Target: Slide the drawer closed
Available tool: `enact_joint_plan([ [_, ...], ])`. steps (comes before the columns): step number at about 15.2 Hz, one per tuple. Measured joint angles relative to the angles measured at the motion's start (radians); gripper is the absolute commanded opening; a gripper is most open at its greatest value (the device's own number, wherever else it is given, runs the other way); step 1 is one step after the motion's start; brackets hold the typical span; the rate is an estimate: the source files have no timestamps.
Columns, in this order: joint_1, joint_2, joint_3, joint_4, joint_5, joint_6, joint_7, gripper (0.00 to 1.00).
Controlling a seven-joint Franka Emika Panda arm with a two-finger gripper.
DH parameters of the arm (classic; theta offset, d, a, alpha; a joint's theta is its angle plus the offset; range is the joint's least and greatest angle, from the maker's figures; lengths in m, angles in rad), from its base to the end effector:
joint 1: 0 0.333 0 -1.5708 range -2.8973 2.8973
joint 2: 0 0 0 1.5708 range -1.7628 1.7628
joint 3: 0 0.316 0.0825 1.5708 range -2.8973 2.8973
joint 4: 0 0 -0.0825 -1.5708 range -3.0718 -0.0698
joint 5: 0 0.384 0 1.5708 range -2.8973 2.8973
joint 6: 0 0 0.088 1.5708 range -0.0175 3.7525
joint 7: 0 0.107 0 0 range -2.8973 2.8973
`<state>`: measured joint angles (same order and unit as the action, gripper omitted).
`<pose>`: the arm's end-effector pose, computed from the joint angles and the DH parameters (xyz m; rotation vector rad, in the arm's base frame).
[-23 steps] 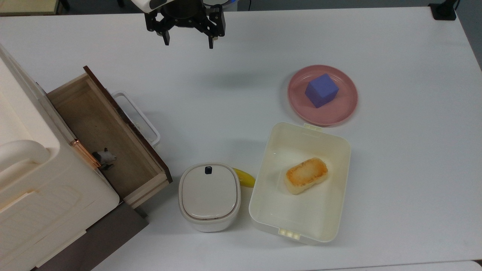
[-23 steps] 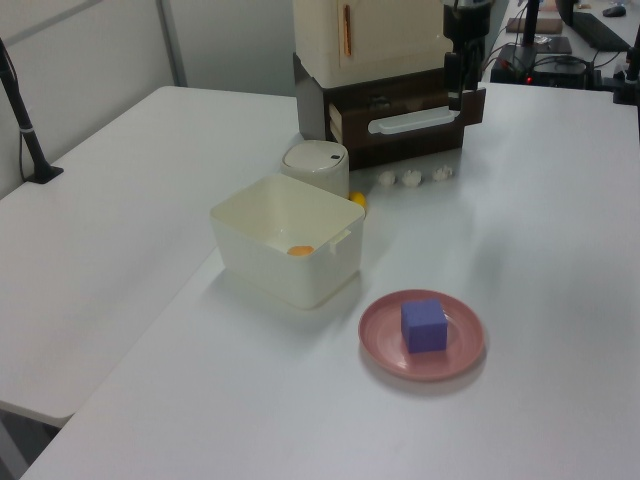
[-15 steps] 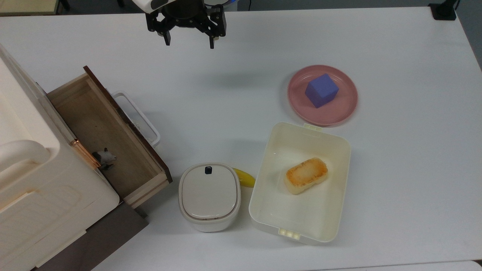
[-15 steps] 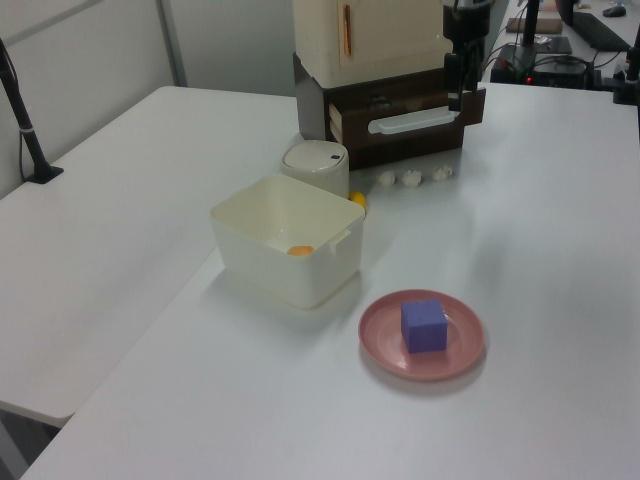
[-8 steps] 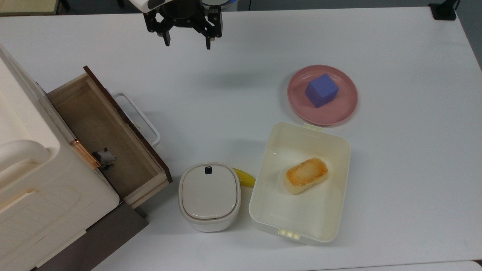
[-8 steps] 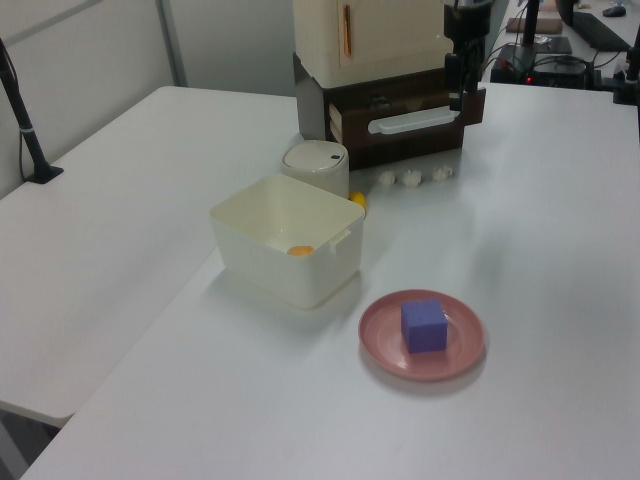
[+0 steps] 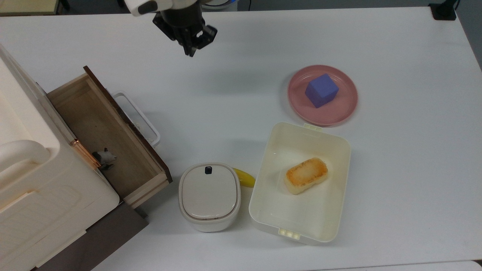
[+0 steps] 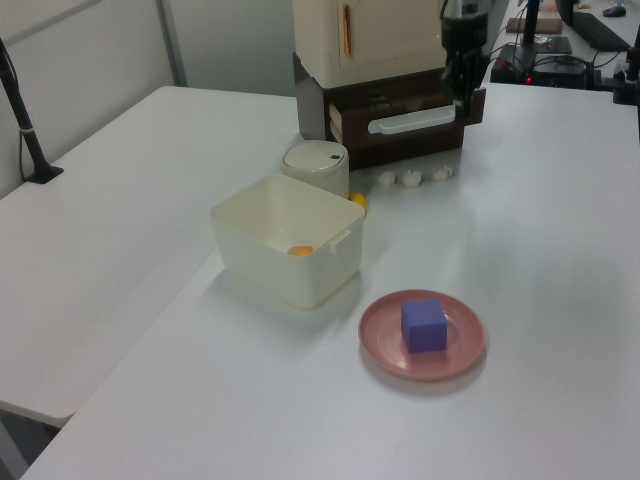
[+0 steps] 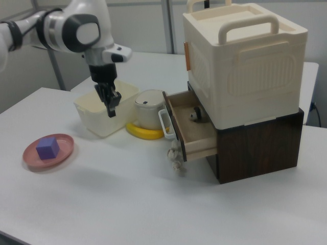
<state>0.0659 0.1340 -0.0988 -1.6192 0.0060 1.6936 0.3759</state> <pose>0.5977 -0.0159 0.5349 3.0580 -0.6346 -0.0888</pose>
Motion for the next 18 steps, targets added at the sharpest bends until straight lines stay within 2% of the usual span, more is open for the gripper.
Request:
enact_joint_plan([
  [3, -0.026, 0.073, 0.000, -0.009, 0.000, 0.106, 0.174, 0.00],
  [8, -0.058, 0.225, -0.001, 0.029, -0.037, 0.294, 0.364, 0.00],
  [12, -0.103, 0.279, -0.015, 0.084, -0.055, 0.415, 0.409, 0.00],
  [15, -0.117, 0.298, -0.051, 0.101, -0.062, 0.512, 0.413, 0.00],
  [18, -0.128, 0.322, -0.078, 0.105, -0.108, 0.624, 0.415, 0.02],
])
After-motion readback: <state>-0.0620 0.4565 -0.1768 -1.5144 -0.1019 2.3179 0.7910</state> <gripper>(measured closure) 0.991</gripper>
